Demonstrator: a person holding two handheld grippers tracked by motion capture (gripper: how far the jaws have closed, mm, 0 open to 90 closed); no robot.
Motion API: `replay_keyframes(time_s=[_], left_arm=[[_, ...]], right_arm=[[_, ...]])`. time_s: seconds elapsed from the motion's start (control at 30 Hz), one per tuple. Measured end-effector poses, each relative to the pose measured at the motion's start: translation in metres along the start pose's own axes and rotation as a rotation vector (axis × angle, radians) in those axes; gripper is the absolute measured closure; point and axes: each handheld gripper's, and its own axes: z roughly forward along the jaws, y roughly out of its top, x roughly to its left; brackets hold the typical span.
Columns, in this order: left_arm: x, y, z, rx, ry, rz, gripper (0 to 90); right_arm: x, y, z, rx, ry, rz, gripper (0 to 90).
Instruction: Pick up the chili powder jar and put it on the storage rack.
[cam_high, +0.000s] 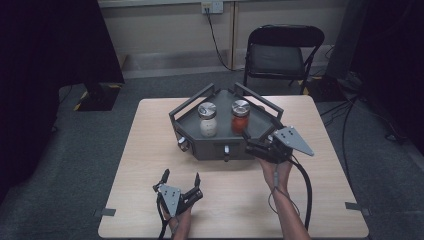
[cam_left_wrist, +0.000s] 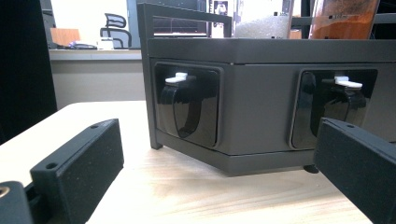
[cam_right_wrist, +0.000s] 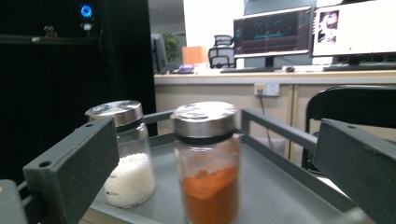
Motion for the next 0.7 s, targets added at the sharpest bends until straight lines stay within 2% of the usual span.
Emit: replay_keyframes(time_s=[0.17,0.3,0.37,0.7], left_arm=[[0.000,0.000,0.000,-0.001,0.000,0.000,1.4],[0.000,0.000,0.000,-0.001,0.000,-0.001,1.5],[0.000,0.000,0.000,-0.001,0.000,-0.001,1.4],[0.000,0.000,0.000,-0.002,0.000,-0.001,1.5]], right_arm=[[-0.003,-0.009,-0.021,-0.005,-0.049,-0.011,0.0],[-0.005,-0.018,-0.030,-0.003,-0.073,-0.006,0.0],[-0.003,-0.023,-0.035,-0.011,-0.086,-0.022,0.0],[0.004,-0.038,-0.050,-0.026,-0.111,-0.040,0.0]])
